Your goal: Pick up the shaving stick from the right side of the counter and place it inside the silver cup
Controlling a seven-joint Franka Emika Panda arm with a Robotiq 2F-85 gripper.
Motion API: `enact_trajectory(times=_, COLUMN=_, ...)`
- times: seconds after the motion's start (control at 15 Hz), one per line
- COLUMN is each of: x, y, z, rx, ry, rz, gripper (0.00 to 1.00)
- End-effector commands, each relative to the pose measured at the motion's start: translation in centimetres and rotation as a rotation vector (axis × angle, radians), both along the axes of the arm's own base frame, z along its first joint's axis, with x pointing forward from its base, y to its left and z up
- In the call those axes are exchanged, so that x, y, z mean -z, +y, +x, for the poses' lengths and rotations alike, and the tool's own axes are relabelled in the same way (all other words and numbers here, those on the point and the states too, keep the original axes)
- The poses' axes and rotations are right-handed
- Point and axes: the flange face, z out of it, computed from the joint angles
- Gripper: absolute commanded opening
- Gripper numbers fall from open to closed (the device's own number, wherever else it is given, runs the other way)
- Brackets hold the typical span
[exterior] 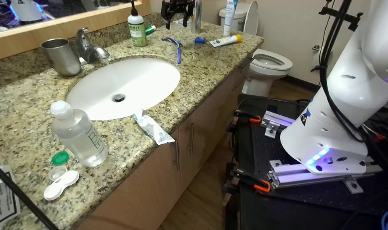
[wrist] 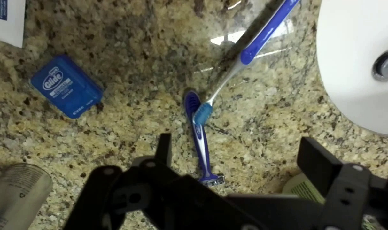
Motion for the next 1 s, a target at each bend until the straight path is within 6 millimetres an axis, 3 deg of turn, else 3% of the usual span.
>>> enact_trajectory(times=0.0, x=-0.3, y=0.0, z=0.1, rx=-0.001, ry=-0.003, rz=-0.001, gripper=1.0)
enact_trajectory(times=0.4, x=3.5, y=-2.2, z=-0.3, rx=-0.15, ry=0.143, rz=0.009, gripper=1.0)
enact_trajectory(times=0.47, x=2.4, y=-1.4, z=-0.6, rx=-0.108, ry=0.108, rz=-0.001, gripper=1.0)
enact_trajectory(times=0.73, x=2.8, y=-1.4, z=-0.5, rx=-0.11, ry=0.113, rz=0.0, gripper=1.0)
enact_trajectory(times=0.93, x=4.2, y=-2.9, z=0.6, rx=-0.039, ry=0.093, rz=-0.067, gripper=1.0)
